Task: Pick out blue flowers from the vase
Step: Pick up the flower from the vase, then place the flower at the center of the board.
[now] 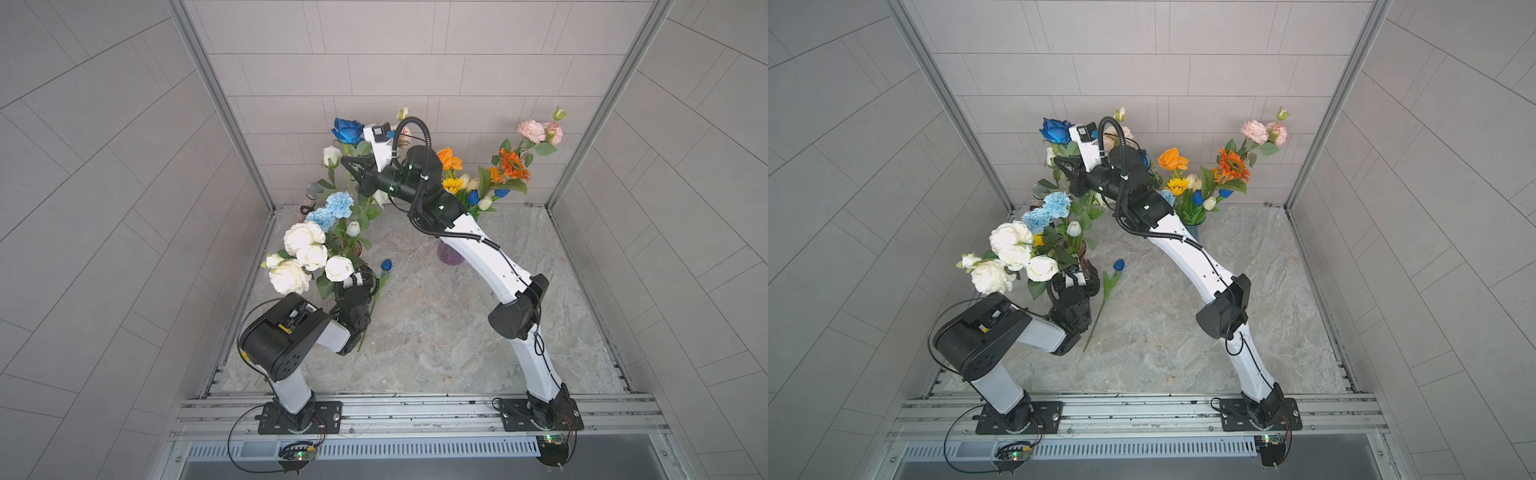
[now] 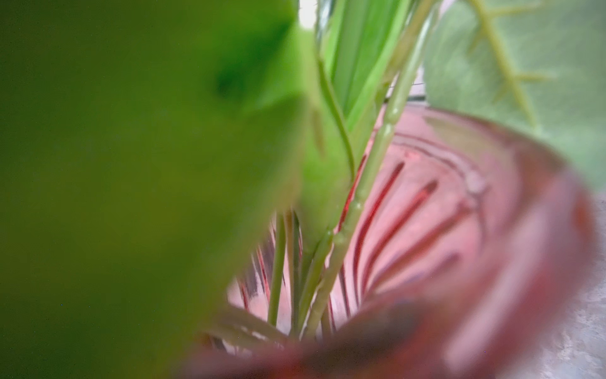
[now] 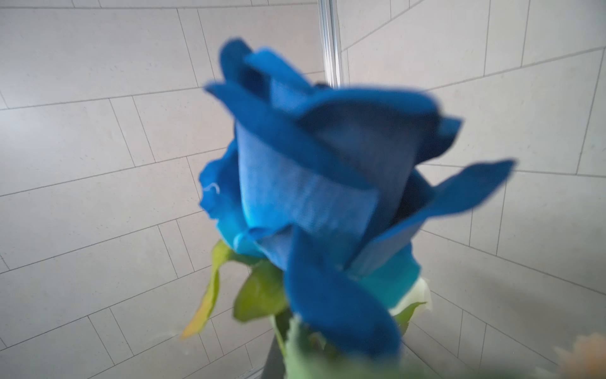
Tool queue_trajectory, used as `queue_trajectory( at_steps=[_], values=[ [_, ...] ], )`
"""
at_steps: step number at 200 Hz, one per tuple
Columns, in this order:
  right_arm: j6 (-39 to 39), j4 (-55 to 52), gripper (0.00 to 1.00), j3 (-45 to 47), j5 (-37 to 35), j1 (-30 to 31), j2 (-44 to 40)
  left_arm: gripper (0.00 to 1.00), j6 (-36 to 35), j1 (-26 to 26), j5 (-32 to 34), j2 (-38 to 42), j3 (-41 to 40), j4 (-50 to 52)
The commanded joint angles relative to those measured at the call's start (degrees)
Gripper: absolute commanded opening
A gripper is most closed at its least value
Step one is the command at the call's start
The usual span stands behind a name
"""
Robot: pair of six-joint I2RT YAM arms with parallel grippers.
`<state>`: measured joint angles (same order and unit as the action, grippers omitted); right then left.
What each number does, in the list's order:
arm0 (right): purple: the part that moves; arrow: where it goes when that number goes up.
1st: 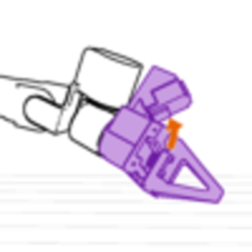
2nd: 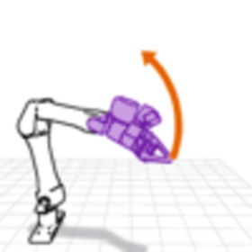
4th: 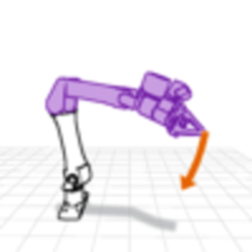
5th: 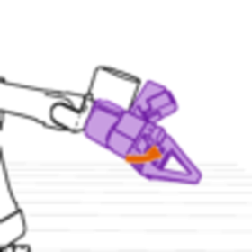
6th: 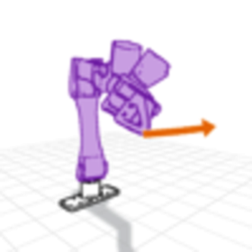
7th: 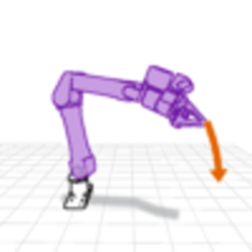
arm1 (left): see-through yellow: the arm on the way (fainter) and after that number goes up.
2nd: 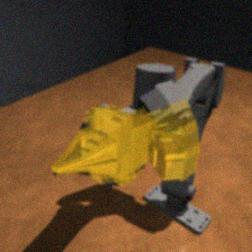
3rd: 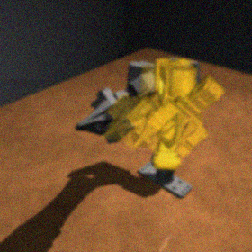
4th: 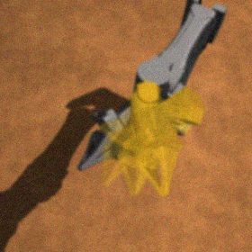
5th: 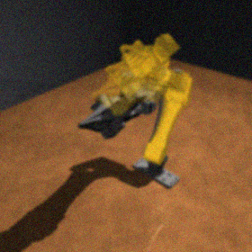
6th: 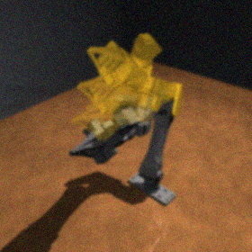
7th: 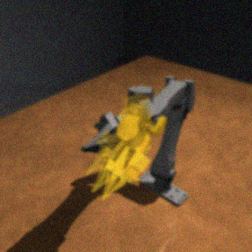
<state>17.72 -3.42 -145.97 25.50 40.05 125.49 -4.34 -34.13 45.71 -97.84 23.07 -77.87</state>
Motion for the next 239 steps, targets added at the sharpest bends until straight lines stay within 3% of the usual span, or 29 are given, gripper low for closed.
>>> queue_trajectory(
  at_steps=[1, 44, 87, 157, 206, 239],
  values=[
    [-0.7, 3.6, 0.0, 0.8, 0.2, -0.2, -3.6, 0.9, 0.1, 0.4, 0.5, -0.6, 0.1, 0.3],
    [0.3, 5.4, 0.0, -1.1, -0.5, -0.1, -5.2, 0.92, 0.4, 0.5, -0.6, -0.6, -0.1, 0.2],
    [-0.1, 9.1, 0.0, 3.3, -2.2, -0.2, -11.2, 0.92, -0.1, 0.5, -0.3, -1.0, 0.1, 0.2],
    [-5.4, 4.2, 0.0, 3.1, -1.3, -0.1, -21.1, 0.92, -0.4, 0.5, 1.7, -2.5, 1.6, 0.1],
    [-9.6, 3.8, 0.0, 13.0, -3.3, -0.5, -33.4, 0.92, -1.3, 0.6, 2.1, -3.8, 2.6, -0.1],
    [-9.5, 0.1, 0.0, 14.0, -3.5, -1.4, -38.8, 0.92, -1.7, 0.6, 2.5, -4.2, 3.4, -0.1]
  ],
)
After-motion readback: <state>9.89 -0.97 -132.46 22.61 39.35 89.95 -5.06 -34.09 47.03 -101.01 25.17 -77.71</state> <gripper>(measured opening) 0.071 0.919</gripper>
